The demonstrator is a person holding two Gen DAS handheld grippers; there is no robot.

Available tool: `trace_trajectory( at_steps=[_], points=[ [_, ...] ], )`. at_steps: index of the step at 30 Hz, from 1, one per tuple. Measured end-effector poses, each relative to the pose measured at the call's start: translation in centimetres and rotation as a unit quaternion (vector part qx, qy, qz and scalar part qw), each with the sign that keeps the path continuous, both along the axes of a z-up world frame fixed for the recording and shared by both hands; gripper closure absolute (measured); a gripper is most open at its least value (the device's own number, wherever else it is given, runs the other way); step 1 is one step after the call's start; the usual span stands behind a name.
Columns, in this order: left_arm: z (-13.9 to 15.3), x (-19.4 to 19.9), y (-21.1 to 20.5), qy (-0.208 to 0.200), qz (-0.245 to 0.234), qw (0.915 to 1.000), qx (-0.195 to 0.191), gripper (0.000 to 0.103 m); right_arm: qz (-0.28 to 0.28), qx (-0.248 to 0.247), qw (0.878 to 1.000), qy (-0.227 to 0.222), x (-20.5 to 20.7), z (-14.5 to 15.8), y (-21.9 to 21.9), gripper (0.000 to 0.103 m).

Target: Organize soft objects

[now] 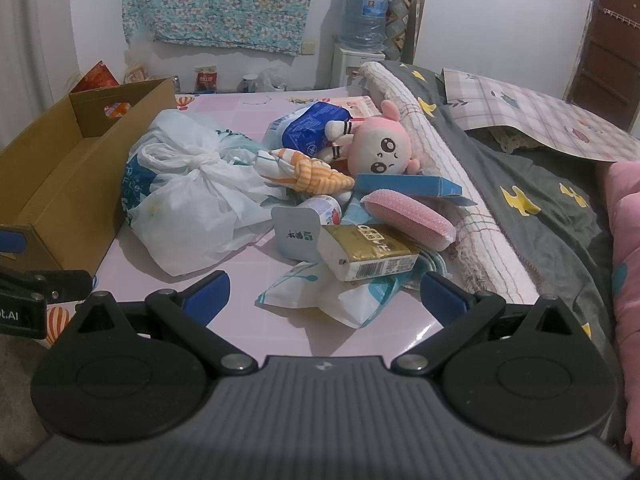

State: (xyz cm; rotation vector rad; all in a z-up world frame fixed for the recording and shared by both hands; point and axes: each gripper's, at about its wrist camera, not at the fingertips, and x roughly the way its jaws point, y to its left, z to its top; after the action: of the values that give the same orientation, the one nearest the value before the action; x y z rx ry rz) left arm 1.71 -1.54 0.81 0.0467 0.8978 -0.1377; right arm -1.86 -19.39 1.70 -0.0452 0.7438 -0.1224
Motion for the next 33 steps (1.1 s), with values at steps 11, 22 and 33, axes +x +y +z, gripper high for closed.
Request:
trace_trajectory(
  at_steps=[11, 22, 33],
  points=[
    [0.04, -0.01, -0.14, 0.001, -0.001, 1.0, 0.001, 0.0, -0.001, -0.001, 1.0, 0.002, 0.25, 0.1, -0.19, 0.001],
    [-0.03, 0.19, -0.07, 0.001, 0.0, 1.0, 0.001, 0.0, -0.002, 0.0, 1.0, 0.001, 0.23, 0.07, -0.14, 0.001],
    [-0.02, 0.21, -0.06, 0.001, 0.0, 1.0, 0.001, 0.0, -0.002, 0.0, 1.0, 0.001, 0.2, 0.09, -0.15, 0.001]
  ],
)
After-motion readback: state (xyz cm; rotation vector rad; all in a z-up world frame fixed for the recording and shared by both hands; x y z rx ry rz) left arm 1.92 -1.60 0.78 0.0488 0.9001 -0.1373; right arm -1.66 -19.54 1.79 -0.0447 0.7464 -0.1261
